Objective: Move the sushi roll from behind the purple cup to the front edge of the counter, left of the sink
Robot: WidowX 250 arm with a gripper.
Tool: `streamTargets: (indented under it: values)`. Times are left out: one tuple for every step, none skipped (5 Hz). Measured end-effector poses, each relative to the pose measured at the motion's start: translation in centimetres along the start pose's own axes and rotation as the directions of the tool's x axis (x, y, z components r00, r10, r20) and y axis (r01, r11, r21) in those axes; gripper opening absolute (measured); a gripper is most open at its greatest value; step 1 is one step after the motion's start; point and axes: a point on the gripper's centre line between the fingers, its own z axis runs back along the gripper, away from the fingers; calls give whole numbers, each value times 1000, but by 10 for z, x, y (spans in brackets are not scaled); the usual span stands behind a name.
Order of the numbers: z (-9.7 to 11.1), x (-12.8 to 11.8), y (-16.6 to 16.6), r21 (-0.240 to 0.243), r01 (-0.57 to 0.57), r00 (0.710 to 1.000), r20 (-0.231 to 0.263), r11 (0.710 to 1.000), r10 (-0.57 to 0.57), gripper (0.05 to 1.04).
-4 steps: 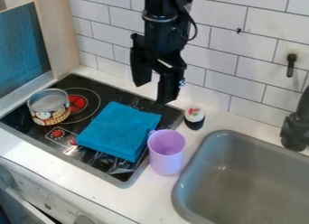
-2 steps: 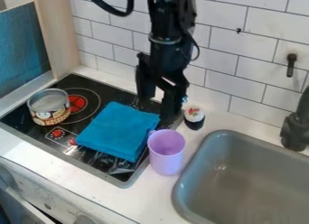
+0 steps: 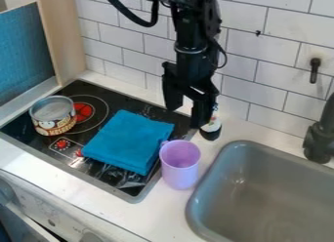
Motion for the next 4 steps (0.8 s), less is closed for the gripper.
streamTargets:
  values:
    - [0,12,2,-3,-14,1000,23,1000,14,1001]
    - [-5,23,2,-13,-15,1000,22,1000,16,1001]
    - [0,34,-1,-22,-8,999,34,1000,9,1001]
    - [-2,39,-19,-47,32,999,34,998,-30,1001]
